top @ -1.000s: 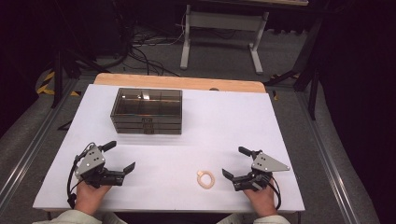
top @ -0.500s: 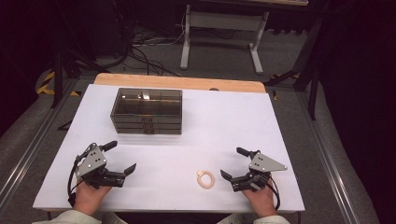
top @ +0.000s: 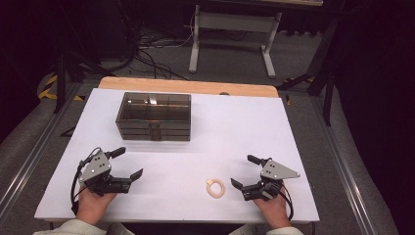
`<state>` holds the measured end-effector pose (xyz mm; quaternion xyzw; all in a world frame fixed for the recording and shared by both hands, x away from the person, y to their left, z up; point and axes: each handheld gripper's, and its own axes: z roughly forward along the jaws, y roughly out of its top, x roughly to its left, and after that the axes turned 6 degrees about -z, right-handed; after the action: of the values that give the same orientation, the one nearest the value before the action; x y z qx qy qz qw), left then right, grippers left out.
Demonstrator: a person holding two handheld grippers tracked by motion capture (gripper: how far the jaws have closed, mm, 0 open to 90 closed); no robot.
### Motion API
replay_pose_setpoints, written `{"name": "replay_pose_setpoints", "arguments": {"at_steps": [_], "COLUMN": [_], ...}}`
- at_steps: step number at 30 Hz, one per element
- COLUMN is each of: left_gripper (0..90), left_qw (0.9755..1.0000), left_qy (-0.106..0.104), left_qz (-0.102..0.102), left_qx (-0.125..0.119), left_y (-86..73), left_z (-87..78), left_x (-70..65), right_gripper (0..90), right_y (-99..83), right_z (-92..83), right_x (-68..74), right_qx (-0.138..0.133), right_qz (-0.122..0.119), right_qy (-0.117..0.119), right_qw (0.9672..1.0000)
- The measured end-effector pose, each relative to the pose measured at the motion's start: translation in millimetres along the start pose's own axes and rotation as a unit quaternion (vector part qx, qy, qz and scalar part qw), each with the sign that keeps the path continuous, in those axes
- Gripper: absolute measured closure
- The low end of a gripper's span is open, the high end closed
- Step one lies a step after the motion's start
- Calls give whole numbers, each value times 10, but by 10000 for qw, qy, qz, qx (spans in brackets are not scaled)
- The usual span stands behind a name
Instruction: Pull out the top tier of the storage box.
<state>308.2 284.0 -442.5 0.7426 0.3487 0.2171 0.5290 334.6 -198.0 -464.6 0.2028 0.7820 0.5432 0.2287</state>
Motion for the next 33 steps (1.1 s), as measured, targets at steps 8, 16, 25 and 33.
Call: {"name": "replay_pose_setpoints", "arguments": {"at_steps": [8,16,25,33], "left_gripper": [86,96,96,96], "left_qw": [10000,9998,9993,9990], "left_qy": [-69,-166,-278,-238], "left_qz": [24,92,129,235], "left_qx": [19,92,218,297], "left_y": [128,268,402,509], "left_z": [13,67,139,278], "left_x": [30,23,37,27], "right_gripper": [17,18,18,18], "right_y": [-7,-19,-20,-20], "right_z": [8,-5,6,8], "right_x": [-5,-25,-22,-20], "right_qx": [99,122,125,122], "right_qz": [18,100,98,85], "right_qy": [-10,-48,-18,11], "right_qw": [9999,9999,9999,9999]}}
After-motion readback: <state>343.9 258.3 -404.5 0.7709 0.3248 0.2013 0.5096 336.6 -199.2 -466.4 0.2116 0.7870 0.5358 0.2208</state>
